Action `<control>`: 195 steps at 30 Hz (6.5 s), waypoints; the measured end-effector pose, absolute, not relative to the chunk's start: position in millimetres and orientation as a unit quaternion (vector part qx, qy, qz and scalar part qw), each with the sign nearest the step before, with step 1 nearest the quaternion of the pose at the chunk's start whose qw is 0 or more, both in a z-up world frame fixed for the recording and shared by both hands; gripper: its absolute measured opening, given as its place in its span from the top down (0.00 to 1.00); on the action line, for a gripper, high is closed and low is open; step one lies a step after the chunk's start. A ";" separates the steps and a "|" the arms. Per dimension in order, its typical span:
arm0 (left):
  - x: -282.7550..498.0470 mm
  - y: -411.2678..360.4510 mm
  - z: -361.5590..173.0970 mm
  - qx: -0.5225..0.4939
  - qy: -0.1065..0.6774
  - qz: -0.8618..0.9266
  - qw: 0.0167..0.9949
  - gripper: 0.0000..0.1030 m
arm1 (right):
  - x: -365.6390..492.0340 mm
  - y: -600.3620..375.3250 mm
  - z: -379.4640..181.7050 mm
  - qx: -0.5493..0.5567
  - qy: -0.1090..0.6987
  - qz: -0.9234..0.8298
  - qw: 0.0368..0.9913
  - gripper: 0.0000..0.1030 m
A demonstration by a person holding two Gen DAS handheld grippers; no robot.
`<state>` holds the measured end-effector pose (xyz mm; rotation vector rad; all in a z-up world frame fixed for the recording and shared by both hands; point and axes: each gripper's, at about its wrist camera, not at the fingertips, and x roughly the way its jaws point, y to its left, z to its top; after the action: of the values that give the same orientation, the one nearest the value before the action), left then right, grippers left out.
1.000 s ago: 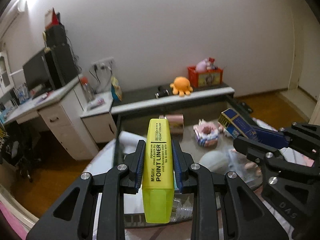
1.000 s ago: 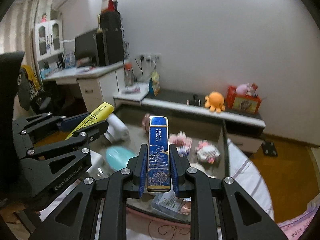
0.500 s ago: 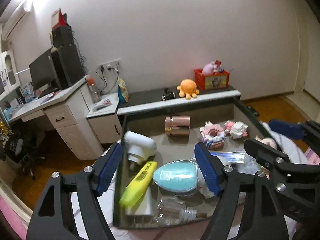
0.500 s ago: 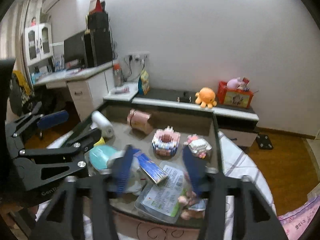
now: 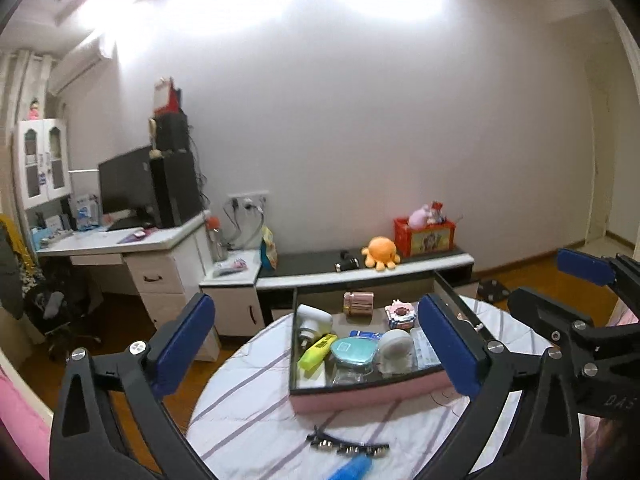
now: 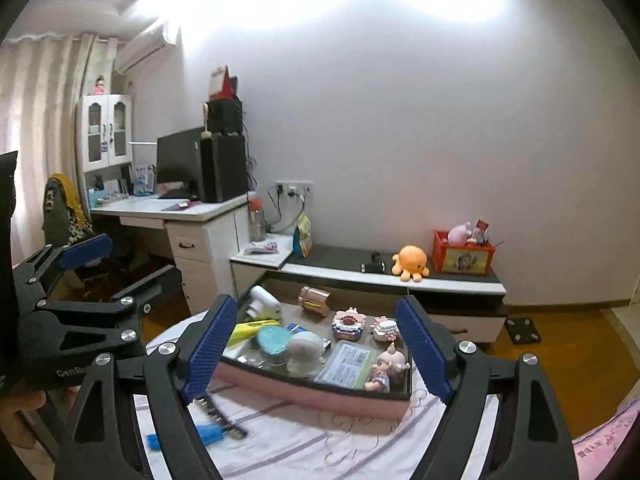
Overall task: Organize rigid objects
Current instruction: 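Pull both tools back from the tray toward the remaining items, then grasp the blue highlighter with the left tool while the right tool grasps the black hair clip, then lift the blue highlighter and hair clip over the tray with both tools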
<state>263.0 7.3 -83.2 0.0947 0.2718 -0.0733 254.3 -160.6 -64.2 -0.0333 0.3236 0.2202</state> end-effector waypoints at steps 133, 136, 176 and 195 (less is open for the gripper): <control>277.6 -23.9 -213.9 0.046 0.334 -0.116 0.934 0.74 | 254.0 -201.9 -195.4 0.032 0.318 0.118 0.940 0.82; 263.0 -25.0 -179.2 0.047 0.286 -0.112 0.951 0.74 | 242.0 -195.7 -164.1 0.027 0.275 0.126 0.953 0.82; 223.7 -23.0 -53.8 0.045 0.081 -0.081 0.992 0.74 | 215.7 -146.7 -44.1 -0.021 0.099 0.129 0.986 0.82; 395.4 -47.4 -114.7 0.068 0.175 -0.109 0.976 0.74 | 370.4 -164.7 -107.5 -0.029 0.211 0.104 0.972 0.82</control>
<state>395.4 -47.4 -114.7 0.1371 0.3521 -0.2200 370.4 -164.7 -107.5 -0.0588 0.4251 0.2096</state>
